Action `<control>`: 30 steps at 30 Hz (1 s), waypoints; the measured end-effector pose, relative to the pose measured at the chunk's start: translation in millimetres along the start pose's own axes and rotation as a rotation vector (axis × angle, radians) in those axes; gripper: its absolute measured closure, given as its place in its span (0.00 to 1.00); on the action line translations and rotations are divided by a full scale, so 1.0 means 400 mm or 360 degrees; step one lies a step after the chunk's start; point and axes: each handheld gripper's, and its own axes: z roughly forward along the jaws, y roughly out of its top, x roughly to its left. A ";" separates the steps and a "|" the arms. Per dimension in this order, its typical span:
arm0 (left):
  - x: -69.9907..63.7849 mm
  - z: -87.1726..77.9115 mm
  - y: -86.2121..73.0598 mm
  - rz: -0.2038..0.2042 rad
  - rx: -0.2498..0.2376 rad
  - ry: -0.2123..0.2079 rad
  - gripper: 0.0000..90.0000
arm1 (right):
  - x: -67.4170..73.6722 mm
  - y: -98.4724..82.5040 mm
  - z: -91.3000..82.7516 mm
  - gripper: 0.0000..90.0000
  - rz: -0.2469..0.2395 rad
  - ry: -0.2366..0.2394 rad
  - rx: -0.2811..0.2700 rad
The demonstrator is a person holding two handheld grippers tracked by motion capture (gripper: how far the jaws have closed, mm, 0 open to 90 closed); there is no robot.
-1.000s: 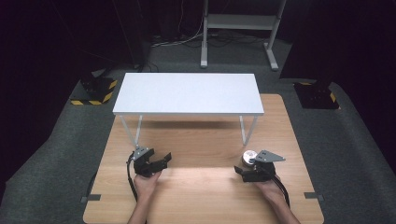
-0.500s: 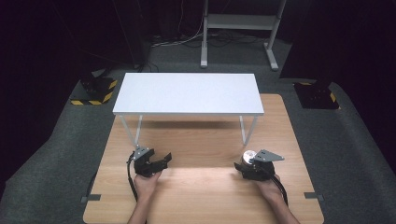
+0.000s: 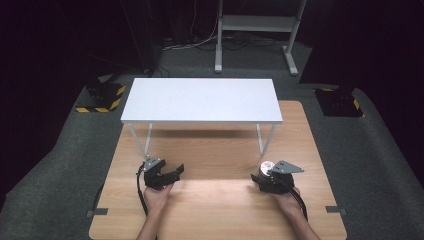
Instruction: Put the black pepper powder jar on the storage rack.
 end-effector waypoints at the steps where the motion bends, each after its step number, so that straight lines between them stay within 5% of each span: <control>1: 0.000 0.000 0.000 0.0001 0.0001 0.0000 0.12 | -0.001 0.001 -0.001 0.34 0.0007 0.0003 0.0003; 21: -0.002 0.002 0.002 0.0005 0.0008 0.0004 0.12 | 0.002 0.109 -0.029 0.34 -0.0080 0.0055 0.0014; 30: -0.002 0.001 0.001 0.0002 0.0005 0.0007 0.12 | 0.006 0.235 -0.058 0.34 -0.0205 0.0128 0.0004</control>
